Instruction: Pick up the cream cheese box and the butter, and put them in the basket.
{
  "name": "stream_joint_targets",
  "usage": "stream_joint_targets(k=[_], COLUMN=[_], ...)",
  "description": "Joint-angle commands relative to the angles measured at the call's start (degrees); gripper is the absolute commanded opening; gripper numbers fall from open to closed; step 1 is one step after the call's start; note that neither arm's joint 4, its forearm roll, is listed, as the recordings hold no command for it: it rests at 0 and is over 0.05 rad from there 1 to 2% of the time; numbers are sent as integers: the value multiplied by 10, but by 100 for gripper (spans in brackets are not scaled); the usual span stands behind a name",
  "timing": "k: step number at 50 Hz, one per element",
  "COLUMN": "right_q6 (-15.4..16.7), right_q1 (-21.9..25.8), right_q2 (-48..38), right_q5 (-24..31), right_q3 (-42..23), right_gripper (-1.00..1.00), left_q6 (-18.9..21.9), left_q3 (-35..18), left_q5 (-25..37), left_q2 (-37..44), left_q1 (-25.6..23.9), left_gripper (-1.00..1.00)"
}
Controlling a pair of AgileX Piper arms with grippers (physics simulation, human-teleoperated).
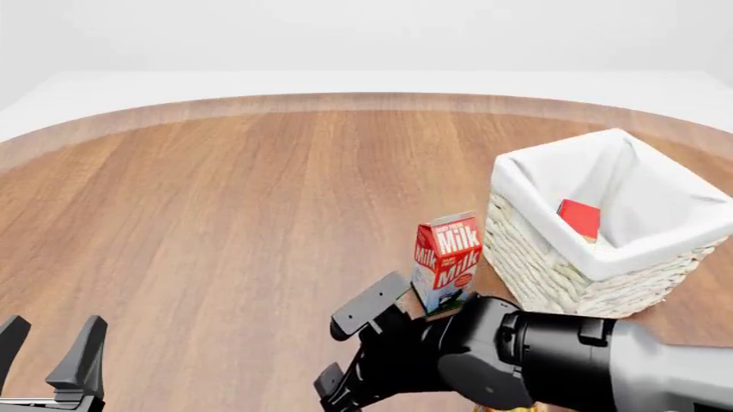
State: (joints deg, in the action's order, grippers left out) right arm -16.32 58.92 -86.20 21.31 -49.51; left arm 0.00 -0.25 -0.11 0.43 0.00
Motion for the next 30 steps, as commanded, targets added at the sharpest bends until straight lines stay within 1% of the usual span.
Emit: stream_joint_targets(k=[1,11,18,25,30], right_q6=[-11,-21,-34,-37,-32], right_q1=[16,22,28,23,22], right_q2=[-22,-30,-39,-40,-45], right_q5=[3,-7,-26,-32,-32], right_q3=[-7,4,18,30,27], right_gripper=[100,100,100,100,100], left_q6=[0,0,0,0,0], left_q3=[0,0,0,0,0], left_q5=[0,0,0,0,0], left_q2=[0,0,0,0,0], left_q1=[0,0,0,0,0], left_gripper=[100,100,100,100,100])
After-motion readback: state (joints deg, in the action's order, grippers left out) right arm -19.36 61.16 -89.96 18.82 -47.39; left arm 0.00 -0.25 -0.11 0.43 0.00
